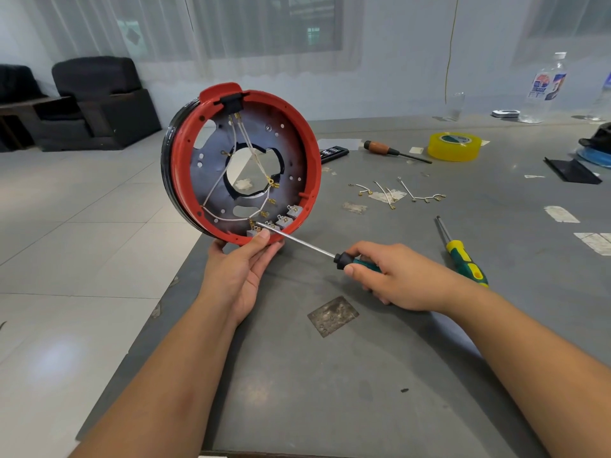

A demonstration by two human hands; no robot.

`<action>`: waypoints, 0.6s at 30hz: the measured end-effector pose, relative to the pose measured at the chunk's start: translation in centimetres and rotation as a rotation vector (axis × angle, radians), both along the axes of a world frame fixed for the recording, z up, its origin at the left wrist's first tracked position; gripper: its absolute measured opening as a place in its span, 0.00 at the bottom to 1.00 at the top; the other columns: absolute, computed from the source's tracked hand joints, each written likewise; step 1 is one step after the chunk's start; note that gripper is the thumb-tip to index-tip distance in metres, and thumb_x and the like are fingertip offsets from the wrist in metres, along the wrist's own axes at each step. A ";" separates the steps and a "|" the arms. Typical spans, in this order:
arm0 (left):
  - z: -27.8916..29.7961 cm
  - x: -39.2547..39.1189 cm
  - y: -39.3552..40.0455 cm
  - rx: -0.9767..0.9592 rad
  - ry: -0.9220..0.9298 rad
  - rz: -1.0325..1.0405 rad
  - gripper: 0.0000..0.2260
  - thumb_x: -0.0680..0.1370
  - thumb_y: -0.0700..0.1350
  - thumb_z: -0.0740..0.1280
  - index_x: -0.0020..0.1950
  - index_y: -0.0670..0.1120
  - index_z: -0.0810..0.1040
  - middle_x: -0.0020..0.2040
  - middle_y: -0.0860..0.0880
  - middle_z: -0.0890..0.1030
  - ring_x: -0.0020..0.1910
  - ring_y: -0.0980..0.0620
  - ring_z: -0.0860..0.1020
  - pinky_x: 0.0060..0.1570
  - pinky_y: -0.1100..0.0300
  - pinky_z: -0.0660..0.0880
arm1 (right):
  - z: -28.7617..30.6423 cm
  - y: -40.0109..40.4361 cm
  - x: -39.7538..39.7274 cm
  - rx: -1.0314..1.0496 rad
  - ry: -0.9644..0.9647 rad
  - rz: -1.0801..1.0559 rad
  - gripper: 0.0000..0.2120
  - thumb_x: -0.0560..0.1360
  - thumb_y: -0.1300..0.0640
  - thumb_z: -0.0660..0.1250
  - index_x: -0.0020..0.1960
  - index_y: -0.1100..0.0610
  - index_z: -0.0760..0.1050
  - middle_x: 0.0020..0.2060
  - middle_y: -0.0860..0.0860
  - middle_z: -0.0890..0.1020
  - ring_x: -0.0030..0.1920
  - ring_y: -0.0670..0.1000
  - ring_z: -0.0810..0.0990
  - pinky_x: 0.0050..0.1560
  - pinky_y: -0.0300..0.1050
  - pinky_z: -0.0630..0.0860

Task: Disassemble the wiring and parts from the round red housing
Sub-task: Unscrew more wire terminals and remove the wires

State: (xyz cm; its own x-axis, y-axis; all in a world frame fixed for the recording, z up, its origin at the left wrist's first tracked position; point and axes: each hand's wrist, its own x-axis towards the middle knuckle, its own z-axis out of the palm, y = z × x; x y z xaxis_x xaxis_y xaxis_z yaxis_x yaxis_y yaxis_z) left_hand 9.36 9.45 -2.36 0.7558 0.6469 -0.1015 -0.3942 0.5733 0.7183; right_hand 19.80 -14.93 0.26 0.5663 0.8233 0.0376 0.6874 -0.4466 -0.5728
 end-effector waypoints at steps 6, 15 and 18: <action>0.1 0.0 -0.1 -0.004 0.002 0.008 0.30 0.76 0.28 0.73 0.76 0.40 0.67 0.60 0.34 0.85 0.56 0.36 0.86 0.49 0.50 0.86 | 0.3 -0.2 0.0 -0.002 -0.018 -0.015 0.09 0.83 0.41 0.60 0.60 0.41 0.73 0.39 0.46 0.82 0.31 0.41 0.80 0.40 0.42 0.80; 0.3 -0.2 -0.1 -0.001 0.016 -0.013 0.31 0.76 0.29 0.73 0.76 0.44 0.67 0.57 0.37 0.87 0.54 0.36 0.87 0.54 0.48 0.85 | 1.0 -2.1 1.9 0.240 0.109 -0.136 0.04 0.82 0.46 0.65 0.53 0.42 0.78 0.35 0.46 0.82 0.31 0.45 0.76 0.38 0.46 0.77; 0.5 -0.3 -0.4 0.052 0.038 -0.045 0.29 0.77 0.32 0.74 0.75 0.43 0.67 0.55 0.38 0.87 0.54 0.36 0.87 0.53 0.49 0.85 | 0.8 -1.7 2.3 0.442 0.243 -0.222 0.08 0.83 0.49 0.63 0.51 0.51 0.78 0.31 0.46 0.77 0.31 0.48 0.74 0.33 0.47 0.75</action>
State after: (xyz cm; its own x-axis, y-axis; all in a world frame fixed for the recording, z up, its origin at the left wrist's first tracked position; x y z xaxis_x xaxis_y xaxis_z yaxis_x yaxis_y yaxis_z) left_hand 9.05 9.04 -1.82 0.7808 0.6172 -0.0973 -0.3407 0.5511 0.7617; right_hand 22.05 -16.67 1.11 0.7601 0.6186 0.1991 0.4289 -0.2472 -0.8689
